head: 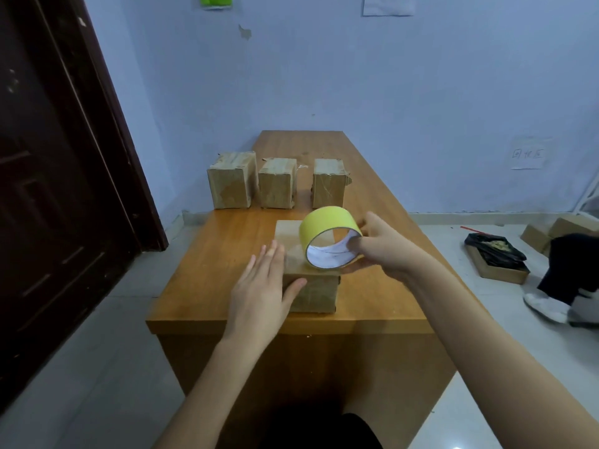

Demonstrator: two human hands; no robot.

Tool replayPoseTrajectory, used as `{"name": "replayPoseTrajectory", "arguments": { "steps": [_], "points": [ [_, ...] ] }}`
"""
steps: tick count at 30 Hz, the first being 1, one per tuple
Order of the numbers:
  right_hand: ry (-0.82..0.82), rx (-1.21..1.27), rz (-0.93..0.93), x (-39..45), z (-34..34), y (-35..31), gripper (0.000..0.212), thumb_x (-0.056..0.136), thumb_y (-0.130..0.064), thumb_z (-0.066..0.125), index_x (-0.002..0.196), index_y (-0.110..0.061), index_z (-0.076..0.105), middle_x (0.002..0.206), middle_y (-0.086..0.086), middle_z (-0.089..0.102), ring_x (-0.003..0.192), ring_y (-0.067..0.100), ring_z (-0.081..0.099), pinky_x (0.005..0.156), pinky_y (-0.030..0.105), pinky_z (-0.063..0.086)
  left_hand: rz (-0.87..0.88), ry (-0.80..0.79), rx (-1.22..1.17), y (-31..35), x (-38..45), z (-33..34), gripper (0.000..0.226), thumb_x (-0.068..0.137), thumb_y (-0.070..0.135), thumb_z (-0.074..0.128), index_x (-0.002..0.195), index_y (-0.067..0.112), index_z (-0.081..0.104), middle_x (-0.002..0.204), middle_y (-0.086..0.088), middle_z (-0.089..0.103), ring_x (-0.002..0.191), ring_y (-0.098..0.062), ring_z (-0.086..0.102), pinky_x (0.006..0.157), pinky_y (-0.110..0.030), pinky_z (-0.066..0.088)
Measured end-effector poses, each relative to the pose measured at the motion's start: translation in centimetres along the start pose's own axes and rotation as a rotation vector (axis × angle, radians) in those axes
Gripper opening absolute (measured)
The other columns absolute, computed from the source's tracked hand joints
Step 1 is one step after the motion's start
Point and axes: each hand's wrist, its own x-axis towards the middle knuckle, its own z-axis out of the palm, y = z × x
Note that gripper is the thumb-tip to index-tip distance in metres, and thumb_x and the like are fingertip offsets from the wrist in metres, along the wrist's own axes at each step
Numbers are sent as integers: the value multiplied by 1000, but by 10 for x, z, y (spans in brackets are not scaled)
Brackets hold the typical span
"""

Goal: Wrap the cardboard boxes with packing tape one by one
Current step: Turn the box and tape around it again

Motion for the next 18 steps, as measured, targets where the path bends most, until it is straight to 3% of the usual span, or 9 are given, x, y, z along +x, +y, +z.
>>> {"name": "replayPoseTrajectory", "arguments": {
  "steps": [2,4,8,11,14,18],
  "points": [
    [37,51,40,-2,-2,8,20,91,-3,52,106,-10,42,113,17,49,97,29,58,53,30,57,25,-41,-16,-3,7,3,75,88,63,25,149,20,17,155,3,13,138,-7,2,106,-25,3],
    [82,61,33,0,1,12,17,93,-7,52,106,-10,43,109,15,51,94,26,60,52,30,57,32,-70,-7,-3,12,3,76,89,64,28,149,20,15,156,3,13,142,-10,6,106,-24,-1],
    [51,60,33,5,1,14,13,92,-8,55,105,-10,51,101,9,59,86,18,64,53,26,57,-60,-3,-83,3,13,0,83,85,64,45,148,19,18,154,-2,22,141,-16,19,106,-25,8],
    [29,-67,-29,4,4,18,8,92,-11,58,92,-18,54,92,2,62,82,12,63,54,20,54,36,15,-26,12,13,6,82,87,65,38,148,15,18,155,-2,19,143,-13,14,108,-24,4],
    [26,-177,-48,4,6,15,10,92,-13,57,91,-19,49,94,4,58,84,16,61,56,23,55,84,32,30,14,11,10,79,89,65,30,148,13,21,154,-3,23,142,-13,16,109,-23,4],
    [-46,14,58,0,-11,3,16,90,4,50,96,-9,44,106,17,57,93,27,64,60,32,60,84,49,23,9,11,11,81,88,67,29,148,14,19,154,-1,23,141,-11,19,108,-22,9]
  ]
}}
